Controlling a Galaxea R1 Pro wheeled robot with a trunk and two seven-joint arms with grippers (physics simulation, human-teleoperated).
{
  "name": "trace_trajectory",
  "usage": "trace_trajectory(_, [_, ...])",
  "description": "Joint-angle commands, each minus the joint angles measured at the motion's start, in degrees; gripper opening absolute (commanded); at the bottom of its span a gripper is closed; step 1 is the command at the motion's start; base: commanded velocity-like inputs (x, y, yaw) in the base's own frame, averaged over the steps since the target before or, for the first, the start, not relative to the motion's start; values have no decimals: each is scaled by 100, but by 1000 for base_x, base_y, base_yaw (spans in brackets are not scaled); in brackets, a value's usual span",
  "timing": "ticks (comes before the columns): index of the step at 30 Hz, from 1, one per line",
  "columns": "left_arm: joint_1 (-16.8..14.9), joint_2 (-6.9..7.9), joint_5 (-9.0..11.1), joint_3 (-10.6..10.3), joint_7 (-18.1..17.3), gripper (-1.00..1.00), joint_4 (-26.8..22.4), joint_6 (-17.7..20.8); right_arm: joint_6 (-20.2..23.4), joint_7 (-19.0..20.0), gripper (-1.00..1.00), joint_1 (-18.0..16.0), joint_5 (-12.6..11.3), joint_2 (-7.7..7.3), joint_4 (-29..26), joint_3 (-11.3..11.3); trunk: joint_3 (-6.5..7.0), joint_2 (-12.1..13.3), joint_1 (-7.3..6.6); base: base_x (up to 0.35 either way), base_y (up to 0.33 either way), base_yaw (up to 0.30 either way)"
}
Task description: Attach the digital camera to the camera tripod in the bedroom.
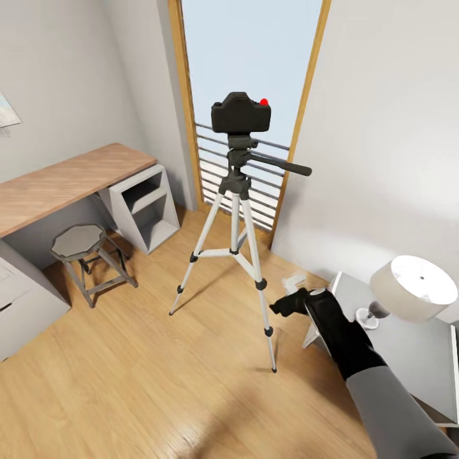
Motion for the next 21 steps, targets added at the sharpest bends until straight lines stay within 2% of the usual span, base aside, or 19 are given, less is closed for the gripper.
trace_trajectory(1, [-4, 1, 40, -48, 16, 100, 0, 16, 2, 44, 100, -5, 53, -24, 171, -15, -8, -10, 3, 0, 0, 0])
trace_trajectory(6, [-2, 0, 40, -51, 17, 100, 1, 15, -243, 45, 100, 0, 47, -79, 1271, -217, -8, -10, 3, 0, 0, 0])
trace_trajectory(10, [-3, -7, 40, -53, 17, 100, 1, 15, -677, 40, 100, 31, 50, -113, 2399, -343, -8, -10, 3, 0, 0, 0])
trace_trajectory(13, [-4, -11, 40, -54, 17, 100, 5, 16, -1306, 31, 100, 57, 57, -214, 3623, -398, -8, -10, 3, 0, 0, 0])
trace_trajectory(21, [8, -17, 40, -55, 17, 100, 7, 22, -2625, 0, 100, 71, 56, -422, 5644, -423, -8, -10, 3, 0, 0, 0])
